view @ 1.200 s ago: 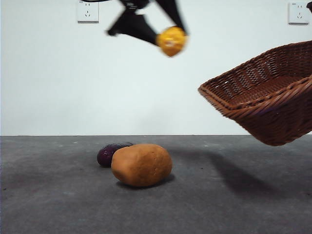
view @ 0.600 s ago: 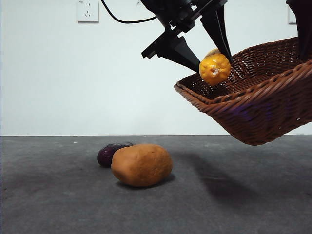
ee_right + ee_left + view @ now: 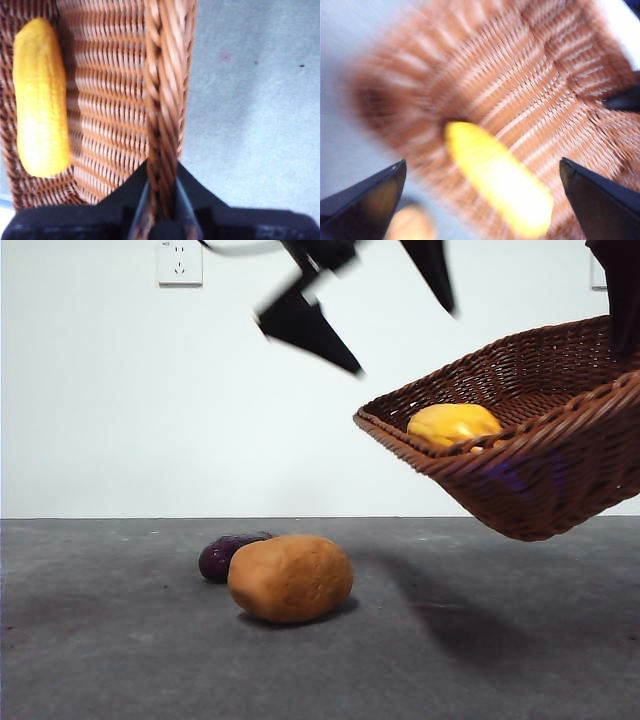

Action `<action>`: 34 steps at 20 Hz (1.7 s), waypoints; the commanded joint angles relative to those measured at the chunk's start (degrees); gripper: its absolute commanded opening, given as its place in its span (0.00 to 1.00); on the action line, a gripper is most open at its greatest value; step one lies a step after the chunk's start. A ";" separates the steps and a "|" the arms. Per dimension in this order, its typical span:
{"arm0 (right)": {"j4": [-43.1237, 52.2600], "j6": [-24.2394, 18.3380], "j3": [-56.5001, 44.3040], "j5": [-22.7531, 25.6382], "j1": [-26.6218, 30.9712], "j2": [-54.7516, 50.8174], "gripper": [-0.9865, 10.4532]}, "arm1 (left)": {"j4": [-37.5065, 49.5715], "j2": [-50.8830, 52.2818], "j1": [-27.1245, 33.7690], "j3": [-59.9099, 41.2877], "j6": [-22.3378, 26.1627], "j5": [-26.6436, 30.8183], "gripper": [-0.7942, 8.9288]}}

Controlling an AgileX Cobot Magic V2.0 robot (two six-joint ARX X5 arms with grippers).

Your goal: Help me put the vegetables on the table into the basket

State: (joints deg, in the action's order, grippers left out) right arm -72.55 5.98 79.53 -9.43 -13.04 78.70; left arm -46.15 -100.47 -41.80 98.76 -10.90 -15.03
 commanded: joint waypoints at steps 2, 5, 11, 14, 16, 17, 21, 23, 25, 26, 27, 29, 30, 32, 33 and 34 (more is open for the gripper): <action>0.57 -0.68 -0.07 -0.59 -0.02 -0.13 0.08 | -8.74 5.75 0.81 0.42 7.65 0.09 0.63; 1.86 -1.51 -0.07 -0.57 0.04 -0.11 0.08 | -16.94 7.61 0.50 0.39 11.06 0.50 0.63; 1.86 -2.12 -0.07 -0.59 3.89 -0.11 0.08 | -28.72 7.69 -3.08 0.31 14.93 10.64 0.63; 0.48 -3.50 -0.07 -0.59 6.95 -0.11 0.08 | -29.24 7.69 -3.52 0.31 17.40 10.56 0.63; -0.26 -4.44 -0.07 -0.59 8.72 -0.11 0.08 | -29.31 7.67 -3.52 0.20 19.54 10.56 0.63; -0.83 -5.18 -0.07 -0.59 9.62 -0.11 0.08 | -29.31 7.63 -3.52 -0.02 20.33 10.54 0.63; -1.99 -6.32 -0.07 -0.59 12.44 -0.11 0.08 | -27.52 7.63 -3.50 -5.05 23.98 10.54 0.63; -2.01 -6.67 -0.07 -0.61 13.66 -0.11 0.08 | -22.75 7.58 -3.52 -9.57 25.83 10.54 0.63; -2.27 -6.73 -0.07 -0.59 14.38 -0.11 0.08 | -16.26 7.45 -3.52 -14.34 26.60 10.56 0.72; -2.51 -6.93 -0.07 -0.63 14.73 -0.11 0.08 | -12.76 6.99 -3.52 -16.39 26.60 10.56 0.77; -2.67 -7.37 -0.07 -0.68 14.97 -0.11 0.08 | -11.13 6.38 -3.50 -17.25 26.60 10.58 0.77; -2.84 -7.58 -0.07 -1.07 15.04 -0.11 0.08 | -8.44 4.26 -3.23 -17.44 26.58 10.45 0.77; -2.84 -7.56 -0.07 -1.07 15.04 -0.11 0.08 | -6.82 2.97 -3.06 -17.44 26.58 10.10 0.77; -2.93 -7.56 -0.07 -1.09 15.04 -0.11 0.08 | -5.29 -0.09 -2.97 -17.44 26.60 10.16 0.77; -3.04 -7.56 -0.07 -1.09 15.04 -0.11 0.08 | -5.25 -1.55 -2.69 -17.44 26.60 10.14 0.77; -3.30 -7.56 -0.07 -1.09 15.04 -0.11 0.08 | -5.18 -3.04 -2.58 -17.44 26.62 10.16 0.77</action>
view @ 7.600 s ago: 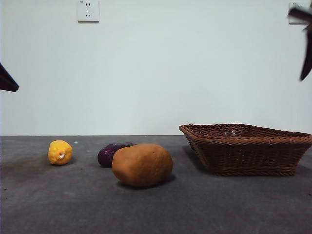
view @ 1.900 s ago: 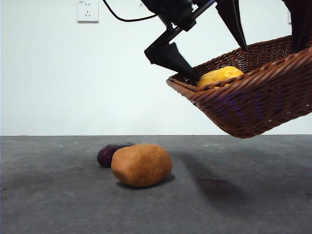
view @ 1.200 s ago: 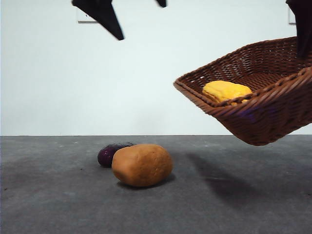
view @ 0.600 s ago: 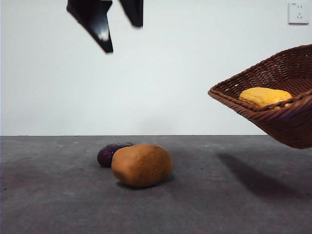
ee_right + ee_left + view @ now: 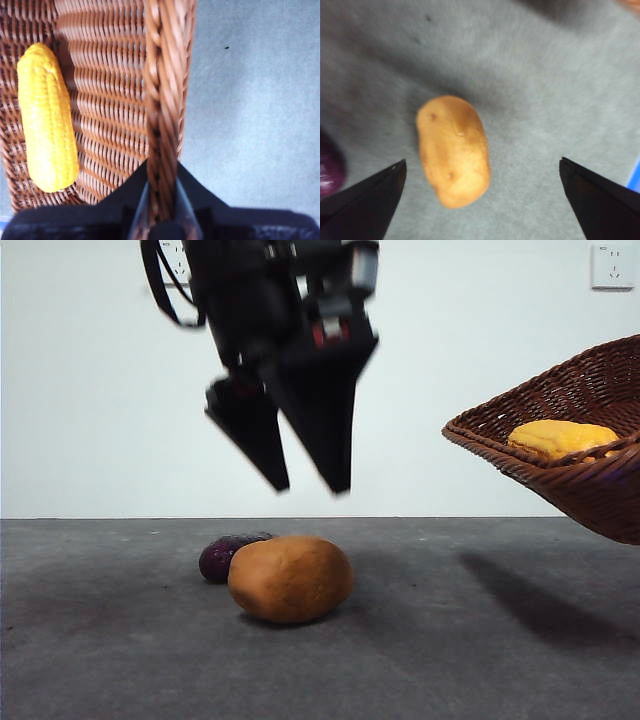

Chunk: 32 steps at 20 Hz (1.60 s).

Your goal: Help me put the vegetables on the table into the basket

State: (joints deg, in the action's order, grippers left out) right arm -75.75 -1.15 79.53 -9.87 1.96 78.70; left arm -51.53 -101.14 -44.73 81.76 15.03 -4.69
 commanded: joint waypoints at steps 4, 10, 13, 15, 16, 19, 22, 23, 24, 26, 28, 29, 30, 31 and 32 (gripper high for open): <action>-0.50 -0.44 -0.07 -0.66 0.04 -0.11 0.08 | 2.29 -6.32 1.42 -0.44 0.90 -0.20 0.77; -0.59 -0.46 -0.09 -1.25 0.04 -0.11 0.08 | 1.22 -8.70 3.26 -0.44 0.37 -0.22 0.75; -0.59 -0.48 -0.09 -1.25 0.04 -0.11 0.08 | -0.59 -8.70 3.98 -0.44 0.46 -0.24 0.32; -0.61 -0.48 -0.09 -1.25 0.04 -0.11 0.08 | -0.44 -8.74 4.22 -0.46 0.48 -0.26 0.16; -0.61 -0.50 -0.09 -1.25 0.04 -0.11 0.08 | -0.31 -8.74 4.37 -0.44 0.39 -0.28 0.14; -0.57 -0.52 -0.09 -1.25 0.04 -0.11 0.08 | -2.78 -8.52 4.92 0.13 -1.64 -2.49 0.14; -0.39 -0.52 -0.09 -1.25 0.04 -0.11 0.08 | -4.50 -6.38 5.07 0.42 -3.08 -7.04 0.14; -0.39 -0.50 -0.09 -1.25 0.04 -0.11 0.08 | -4.59 -4.79 5.07 0.42 -4.02 -8.76 0.14; -0.35 -0.50 -0.09 -1.25 0.00 -0.11 0.08 | -4.35 -2.97 5.05 0.42 -5.64 -10.60 0.14; -0.33 -0.37 -0.09 -1.27 0.00 -0.11 0.08 | -3.06 1.44 5.05 0.42 -9.88 -15.96 0.14; -0.35 0.66 -0.09 -1.25 -0.04 -0.11 0.08 | -0.11 6.36 4.98 0.42 -15.32 -22.64 0.14; -0.35 1.09 -0.09 -1.27 -0.09 -0.11 0.08 | 1.97 8.83 4.76 0.42 -17.99 -24.70 0.14; -0.35 1.16 -0.09 -1.29 -0.11 -0.11 0.08 | 4.57 11.02 3.98 0.42 -20.26 -25.44 0.14; -0.37 1.29 -0.09 -1.40 -0.11 -0.11 0.08 | 7.30 13.03 2.93 0.42 -22.03 -25.31 0.14; -0.35 1.57 -0.09 -2.64 -0.13 -0.11 0.08 | 10.14 14.60 1.84 0.42 -23.23 -25.31 0.14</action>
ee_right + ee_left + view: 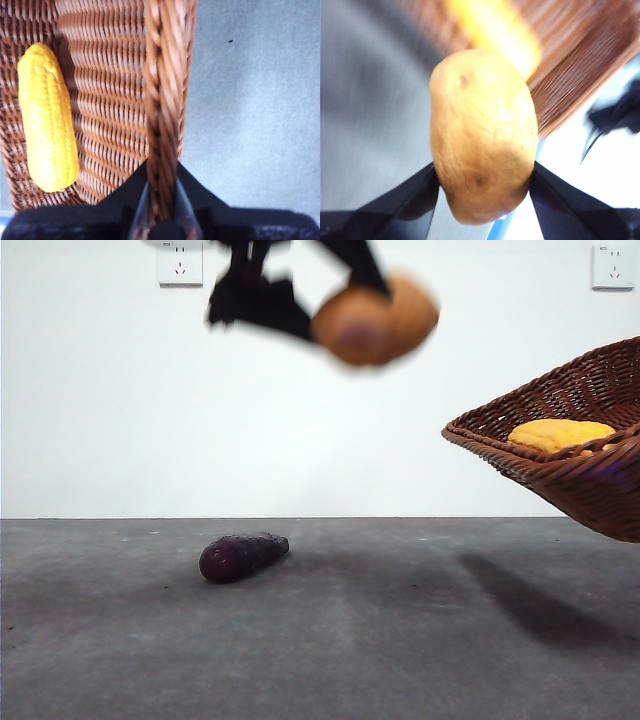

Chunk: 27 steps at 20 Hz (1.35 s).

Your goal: Help me put the vegetables on the table into the basket

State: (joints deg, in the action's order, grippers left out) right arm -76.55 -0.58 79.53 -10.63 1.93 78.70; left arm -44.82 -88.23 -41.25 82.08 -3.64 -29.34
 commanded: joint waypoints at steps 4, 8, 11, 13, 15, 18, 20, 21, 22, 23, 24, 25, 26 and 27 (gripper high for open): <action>1.11 1.07 -0.09 -8.04 -1.42 -0.11 0.08 | 8.94 3.17 -6.58 0.09 -6.38 -0.46 0.14; 2.14 3.43 -0.09 -8.02 -5.81 -0.11 0.08 | 8.50 1.22 -12.20 0.09 -6.47 9.14 0.14; 3.23 5.16 -0.09 -8.00 -9.60 -0.11 0.08 | 8.50 0.26 -15.23 0.09 -6.49 13.53 0.14; 4.07 6.29 -0.09 -8.00 -12.02 -0.11 0.08 | 8.39 -0.26 -16.28 0.09 -7.37 13.60 0.15; 4.72 6.64 -0.09 -8.00 -14.21 -0.11 0.08 | 8.28 -1.05 -16.90 0.09 -8.39 14.01 0.15; 4.74 6.62 -0.09 -8.02 -16.06 -0.11 0.08 | 7.30 -2.36 -16.98 0.09 -8.41 14.25 0.22; 4.70 6.62 -0.09 -8.02 -16.24 -0.11 0.08 | 6.64 -3.17 -16.98 0.09 -8.96 14.36 0.43; 4.68 6.62 -0.09 -8.02 -16.24 -0.11 0.08 | 6.71 -3.41 -16.98 0.09 -9.46 14.36 0.58; 4.66 6.62 -0.09 -8.02 -16.24 -0.11 0.08 | 6.97 -3.43 -16.98 0.09 -9.70 14.36 0.65; 4.66 6.60 -0.09 -8.02 -16.24 -0.11 0.08 | 7.56 -3.43 -17.11 0.09 -9.68 14.36 0.67; 4.66 6.58 -0.09 -7.98 -16.24 -0.11 0.08 | 8.31 -3.43 -17.18 0.09 -9.29 14.38 0.67; 4.72 6.58 -0.09 -7.93 -16.22 -0.11 0.08 | 8.87 -3.43 -17.11 0.09 -8.24 14.43 0.67; 4.72 6.54 -0.09 -7.52 -16.22 -0.11 0.08 | 8.87 -3.43 -16.74 0.20 -7.58 14.43 0.67; 4.79 6.38 -0.09 -6.43 -16.13 -0.11 0.08 | 7.78 -3.37 -15.72 0.90 -7.26 14.43 0.67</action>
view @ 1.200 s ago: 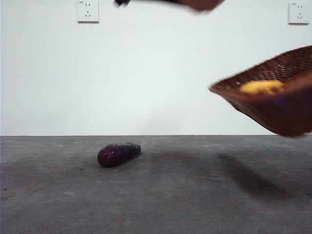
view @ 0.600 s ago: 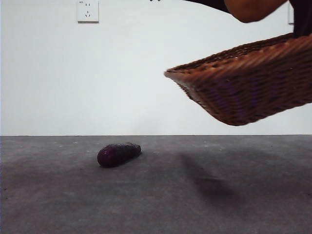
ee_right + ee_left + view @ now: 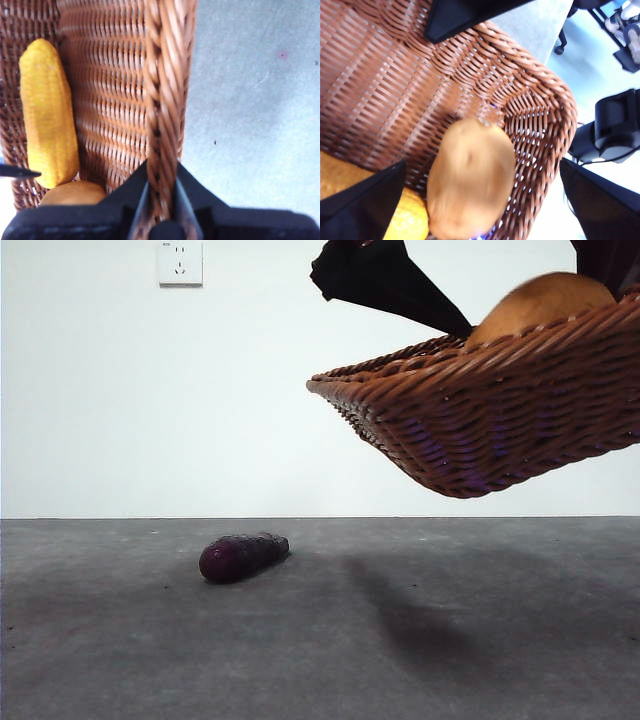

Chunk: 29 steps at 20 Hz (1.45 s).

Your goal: Help me put the vegetables on the table into the basket

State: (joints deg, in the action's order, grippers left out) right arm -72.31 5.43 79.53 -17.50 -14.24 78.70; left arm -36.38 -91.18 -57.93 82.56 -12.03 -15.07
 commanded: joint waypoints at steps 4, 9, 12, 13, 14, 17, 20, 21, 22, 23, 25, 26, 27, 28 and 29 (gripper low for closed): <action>0.20 -0.11 -0.09 2.93 2.05 -0.11 0.08 | -12.66 -0.31 8.39 10.88 3.91 9.07 0.66; 0.04 -1.05 -0.09 2.95 4.61 -0.11 0.08 | -17.57 -2.40 20.98 14.71 6.58 15.96 0.66; -0.70 -1.38 -0.09 2.93 4.61 -0.11 0.08 | -18.75 -7.69 26.71 14.71 9.73 15.91 0.66; -1.09 -1.40 -0.09 2.93 4.55 -0.11 0.08 | -18.43 -9.97 28.09 14.71 11.32 15.63 0.66; -1.25 -1.38 -0.09 2.93 4.57 -0.11 0.08 | -17.94 -12.15 29.31 14.71 12.35 14.25 0.66; -1.36 -1.38 -0.09 2.95 4.57 -0.11 0.08 | -16.22 -18.53 32.20 14.71 12.33 10.51 0.66; -1.62 -1.38 -0.09 2.93 4.57 -0.11 0.08 | -15.72 -23.80 33.33 14.71 14.19 5.97 0.66; -1.64 -1.38 -0.09 2.93 4.57 -0.11 0.08 | -15.61 -24.96 33.38 14.71 14.38 5.68 0.66; -1.62 -1.38 -0.09 2.93 4.57 -0.11 0.08 | -15.26 -26.16 33.38 14.71 14.67 5.70 0.66; -1.64 -1.36 -0.09 2.93 4.57 -0.11 0.08 | -14.95 -26.95 33.38 14.71 14.67 5.73 0.66; -1.66 -1.36 -0.09 2.95 4.57 -0.11 0.08 | -14.12 -28.06 33.38 14.71 14.67 5.90 0.66; -1.77 -1.36 -0.09 2.95 4.57 -0.11 0.08 | -13.68 -28.57 33.35 14.71 14.60 6.10 0.66; -1.97 -1.38 -0.09 2.95 4.57 -0.11 0.08 | -13.60 -28.79 33.35 14.71 14.51 6.16 0.66; -2.21 -1.38 -0.09 2.93 4.57 -0.11 0.08 | -13.57 -29.07 33.35 14.71 14.05 6.82 0.66; -2.34 -1.38 -0.11 2.93 4.57 -0.11 0.08 | -13.44 -29.38 33.35 14.71 13.57 8.11 0.66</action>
State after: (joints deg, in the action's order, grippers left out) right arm -75.09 4.49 79.53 -13.91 -9.67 78.70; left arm -50.13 -119.48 -24.51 97.56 1.87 -7.14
